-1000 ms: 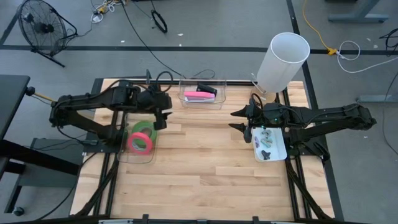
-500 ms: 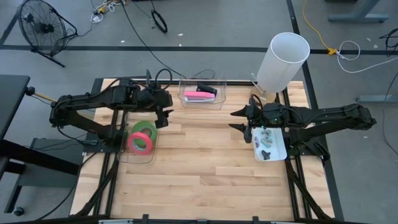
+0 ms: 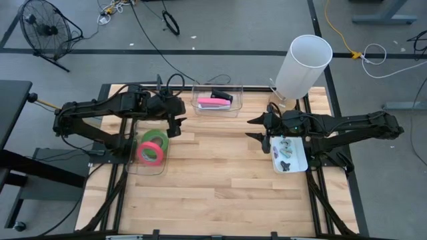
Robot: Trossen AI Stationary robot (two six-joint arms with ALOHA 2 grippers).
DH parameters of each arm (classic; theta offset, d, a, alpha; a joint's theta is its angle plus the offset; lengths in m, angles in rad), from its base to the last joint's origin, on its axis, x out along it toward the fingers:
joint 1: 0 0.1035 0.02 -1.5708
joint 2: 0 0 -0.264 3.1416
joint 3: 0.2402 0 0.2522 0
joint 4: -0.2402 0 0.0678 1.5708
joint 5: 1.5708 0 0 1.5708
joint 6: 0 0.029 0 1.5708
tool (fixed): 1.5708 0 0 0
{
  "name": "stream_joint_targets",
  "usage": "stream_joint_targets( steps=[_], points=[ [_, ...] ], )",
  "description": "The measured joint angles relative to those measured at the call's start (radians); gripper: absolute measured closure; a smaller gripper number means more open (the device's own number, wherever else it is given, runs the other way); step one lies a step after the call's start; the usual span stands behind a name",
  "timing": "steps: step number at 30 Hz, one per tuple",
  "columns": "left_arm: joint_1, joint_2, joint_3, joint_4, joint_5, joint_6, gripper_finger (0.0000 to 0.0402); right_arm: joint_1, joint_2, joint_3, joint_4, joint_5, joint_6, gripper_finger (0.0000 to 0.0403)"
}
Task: Pick and place Stapler, Stapler remover, tape
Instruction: Return to Home Position
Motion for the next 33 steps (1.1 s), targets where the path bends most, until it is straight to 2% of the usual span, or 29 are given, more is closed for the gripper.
stream_joint_targets(
  steps=[7, 12, 24, 28, 33],
  points=[
    [0.000, 0.000, 0.000, 0.002, 0.000, 0.000, 0.0181, 0.001, 0.000, 0.000, 0.017, -0.006, 0.007, 0.0168],
    [0.000, 0.000, 0.000, 0.002, 0.000, 0.000, 0.0181, 0.000, 0.000, 0.000, 0.045, 0.009, -0.017, 0.0191],
    [0.000, 0.000, 0.000, 0.002, 0.000, 0.000, 0.0181, 0.000, 0.000, -0.008, 0.043, 0.036, -0.067, 0.0296],
    [0.000, 0.000, 0.000, 0.002, 0.000, 0.000, 0.0181, -0.002, -0.004, -0.093, 0.092, 0.033, -0.069, 0.0331],
    [0.000, 0.000, 0.000, 0.003, 0.000, 0.000, 0.0181, -0.009, -0.047, -0.236, 0.238, -0.079, -0.061, 0.0380]
  ],
)
